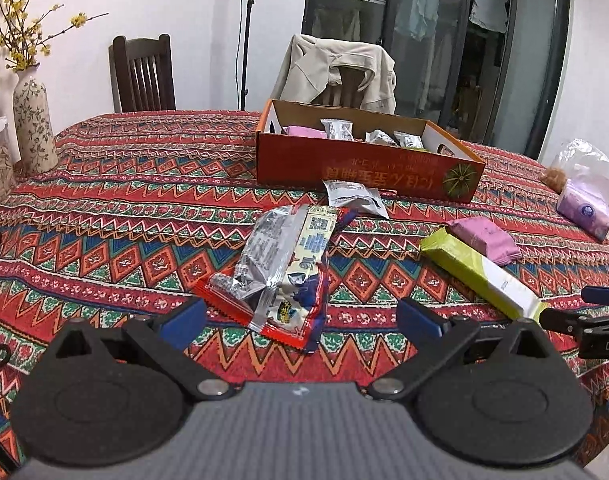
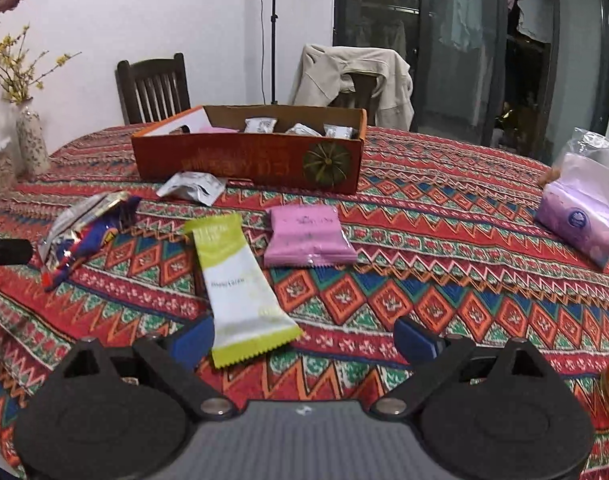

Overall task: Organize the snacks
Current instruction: 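Open both tools and withdraw them from the box toward the remaining snacks, then grasp a silver wrapped bar with the left tool while the right tool grasps a pink packet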

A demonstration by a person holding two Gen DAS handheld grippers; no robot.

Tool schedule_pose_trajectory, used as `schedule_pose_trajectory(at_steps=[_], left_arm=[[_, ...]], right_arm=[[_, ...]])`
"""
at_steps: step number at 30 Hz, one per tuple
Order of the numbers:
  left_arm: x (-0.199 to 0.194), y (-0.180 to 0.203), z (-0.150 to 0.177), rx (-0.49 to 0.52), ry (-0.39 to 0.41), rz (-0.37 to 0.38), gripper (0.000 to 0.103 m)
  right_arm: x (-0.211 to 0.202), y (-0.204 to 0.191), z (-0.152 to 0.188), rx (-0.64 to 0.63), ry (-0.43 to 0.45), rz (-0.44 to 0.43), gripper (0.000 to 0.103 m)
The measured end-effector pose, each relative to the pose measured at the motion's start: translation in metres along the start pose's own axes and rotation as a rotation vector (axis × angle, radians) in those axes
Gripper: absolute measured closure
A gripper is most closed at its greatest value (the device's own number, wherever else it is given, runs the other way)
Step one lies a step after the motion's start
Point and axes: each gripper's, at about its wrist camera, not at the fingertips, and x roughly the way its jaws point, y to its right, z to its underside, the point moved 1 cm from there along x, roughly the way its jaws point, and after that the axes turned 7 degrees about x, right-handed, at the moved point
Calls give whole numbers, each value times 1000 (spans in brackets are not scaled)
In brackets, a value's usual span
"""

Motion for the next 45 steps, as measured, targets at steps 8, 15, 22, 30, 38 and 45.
schedule_pose_trajectory(at_steps=[8,15,22,30,38,45], left_arm=[[2,4,-2,1,0,7,0],[12,5,-9,6,-4,13,0],[26,7,-20,24,-3,28,0],[55,17,-46,80,3,34,0],[105,32,-81,132,-8,86,0],[162,49,-111,227,-62,101,2]], right_arm=[[0,4,2,26,-7,-9,7],[5,4,0,27,-18,-7,7],[12,7,-10,33,-11,-13,7],[32,13,-31,45,2,-12,7],[65,15,-59,34,12,-15,7],[103,4,-77,-4,-24,-50,10]])
